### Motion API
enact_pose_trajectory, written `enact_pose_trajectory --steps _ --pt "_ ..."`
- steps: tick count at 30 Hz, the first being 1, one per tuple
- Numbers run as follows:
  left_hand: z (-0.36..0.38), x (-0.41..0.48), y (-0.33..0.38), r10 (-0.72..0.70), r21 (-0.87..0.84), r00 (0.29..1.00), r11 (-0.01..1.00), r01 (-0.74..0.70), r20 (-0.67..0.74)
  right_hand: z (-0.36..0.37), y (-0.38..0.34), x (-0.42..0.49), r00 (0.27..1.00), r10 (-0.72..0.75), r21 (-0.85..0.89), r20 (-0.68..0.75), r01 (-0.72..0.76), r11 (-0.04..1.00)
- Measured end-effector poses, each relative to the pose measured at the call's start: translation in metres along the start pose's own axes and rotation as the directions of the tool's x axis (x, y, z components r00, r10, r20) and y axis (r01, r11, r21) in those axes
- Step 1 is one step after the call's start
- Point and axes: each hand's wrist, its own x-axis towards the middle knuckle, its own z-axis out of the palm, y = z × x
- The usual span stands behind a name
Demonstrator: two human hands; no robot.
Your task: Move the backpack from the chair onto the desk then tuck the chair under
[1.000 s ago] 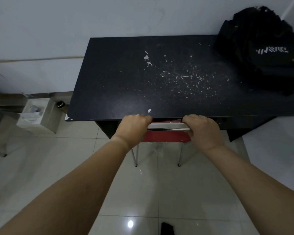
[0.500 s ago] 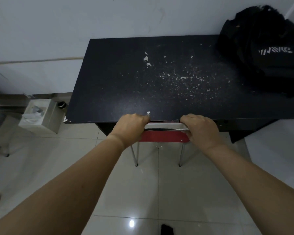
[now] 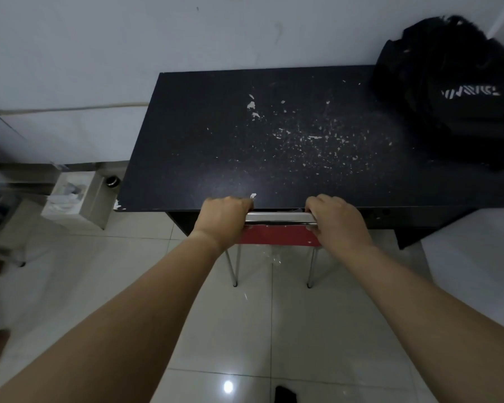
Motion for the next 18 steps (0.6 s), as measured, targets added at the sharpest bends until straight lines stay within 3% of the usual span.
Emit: enact_pose_trajectory --steps 5,12,18 --pt "-0.008 -0.009 0.015 -0.156 0.088 0.987 0.984 0.153 0.033 -0.011 -0.007 -0.004 0.996 0.051 -0.039 0.078 -0.048 0.998" --pt "-0.036 -0.052 0.018 -0.195 -0.124 0.98 0.972 0.199 0.043 -0.039 -0.038 -0.024 0.941 0.212 -0.042 0.264 -0.208 0.977" --pt "-0.068 -0.1 0.002 -0.149 -0.205 0.988 0.967 0.154 0.039 -0.085 -0.085 -0.055 0.903 0.292 0.008 0.315 -0.311 0.951"
